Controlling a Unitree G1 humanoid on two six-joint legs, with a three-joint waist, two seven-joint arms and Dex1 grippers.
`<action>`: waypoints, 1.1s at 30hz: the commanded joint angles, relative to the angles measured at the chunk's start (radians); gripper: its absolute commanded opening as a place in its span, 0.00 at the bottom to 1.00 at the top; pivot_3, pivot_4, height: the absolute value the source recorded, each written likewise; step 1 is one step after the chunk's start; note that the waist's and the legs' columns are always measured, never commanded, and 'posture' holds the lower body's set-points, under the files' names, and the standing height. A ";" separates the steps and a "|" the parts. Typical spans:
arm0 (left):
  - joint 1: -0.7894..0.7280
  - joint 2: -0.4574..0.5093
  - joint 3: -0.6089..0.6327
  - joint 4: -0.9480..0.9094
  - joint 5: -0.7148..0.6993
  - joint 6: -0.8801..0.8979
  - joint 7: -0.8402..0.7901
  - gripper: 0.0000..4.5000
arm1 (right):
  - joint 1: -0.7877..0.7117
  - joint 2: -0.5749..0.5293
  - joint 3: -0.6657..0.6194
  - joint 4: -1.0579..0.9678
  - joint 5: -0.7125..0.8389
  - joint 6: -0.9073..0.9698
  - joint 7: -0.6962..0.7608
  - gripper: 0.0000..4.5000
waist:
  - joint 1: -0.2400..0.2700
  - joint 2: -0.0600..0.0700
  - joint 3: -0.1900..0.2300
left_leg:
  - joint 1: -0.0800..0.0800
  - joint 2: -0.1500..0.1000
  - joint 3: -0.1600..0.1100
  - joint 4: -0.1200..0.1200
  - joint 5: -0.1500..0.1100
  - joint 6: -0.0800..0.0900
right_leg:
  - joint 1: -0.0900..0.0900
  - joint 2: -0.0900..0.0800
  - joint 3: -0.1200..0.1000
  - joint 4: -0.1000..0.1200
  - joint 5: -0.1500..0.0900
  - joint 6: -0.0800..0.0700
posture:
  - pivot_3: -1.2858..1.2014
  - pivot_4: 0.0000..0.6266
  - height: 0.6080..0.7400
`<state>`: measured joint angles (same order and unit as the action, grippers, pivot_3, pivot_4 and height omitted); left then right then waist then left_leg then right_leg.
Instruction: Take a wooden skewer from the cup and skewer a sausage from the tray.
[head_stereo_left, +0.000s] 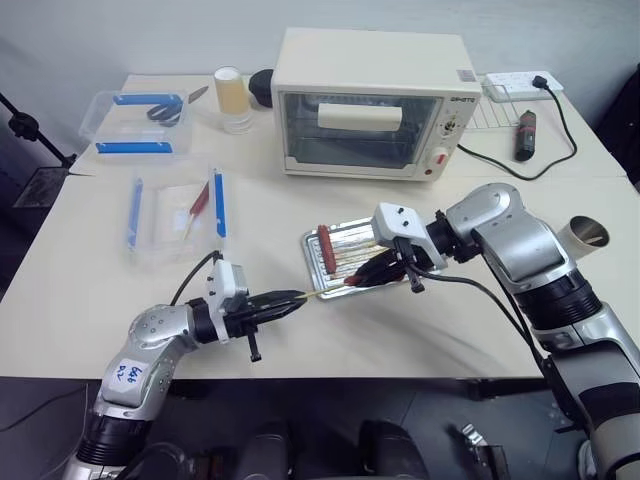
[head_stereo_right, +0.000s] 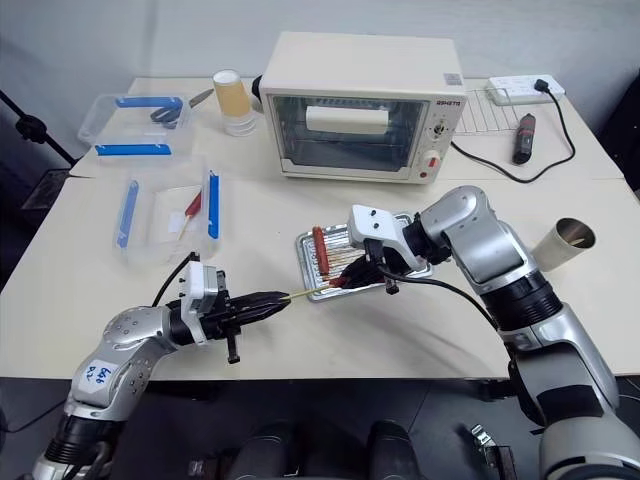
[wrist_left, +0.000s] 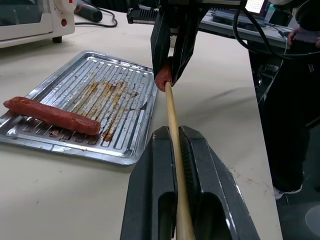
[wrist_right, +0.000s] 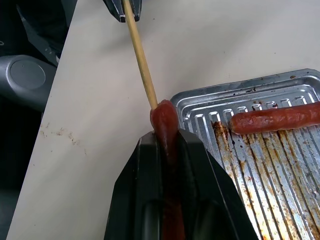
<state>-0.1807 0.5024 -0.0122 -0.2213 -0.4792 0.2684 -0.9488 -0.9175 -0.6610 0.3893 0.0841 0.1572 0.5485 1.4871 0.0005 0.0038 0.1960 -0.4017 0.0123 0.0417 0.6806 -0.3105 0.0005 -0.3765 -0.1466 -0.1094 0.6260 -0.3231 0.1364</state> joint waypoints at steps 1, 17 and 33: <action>-0.054 -0.039 -0.050 0.001 0.016 -0.007 0.008 0.00 | -0.012 0.012 -0.006 -0.043 0.025 -0.006 0.014 0.03 | 0.001 0.000 0.000 | 0.000 0.000 0.000 0.000 0.000 0.000 | 0.000 0.000 0.000 0.000 0.000 0.000 | 0.52 0.24 1.00; -0.208 -0.154 -0.149 0.113 0.063 -0.005 -0.060 0.00 | -0.005 0.042 0.000 -0.062 0.025 -0.007 0.029 0.03 | 0.002 0.000 0.000 | -0.001 0.000 0.000 0.001 0.000 0.000 | 0.000 0.000 0.000 0.000 0.000 0.000 | 0.52 0.24 1.00; -0.299 -0.276 -0.198 0.220 0.118 -0.005 -0.137 0.00 | -0.014 0.062 -0.006 -0.090 0.028 0.017 0.070 0.03 | 0.000 0.000 0.000 | -0.001 0.000 0.000 0.001 0.000 0.000 | 0.000 0.000 -0.001 0.000 0.000 0.000 | 0.52 0.24 1.00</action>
<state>-0.4308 0.3069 -0.0848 0.0460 -0.3442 0.2834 -1.0604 -0.9101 -0.6778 0.3533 0.0879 0.0964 0.5833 1.5104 0.0009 0.0035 0.1959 -0.4024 0.0120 0.0417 0.6820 -0.3105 0.0006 -0.3762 -0.1464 -0.1102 0.6265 -0.3229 0.1367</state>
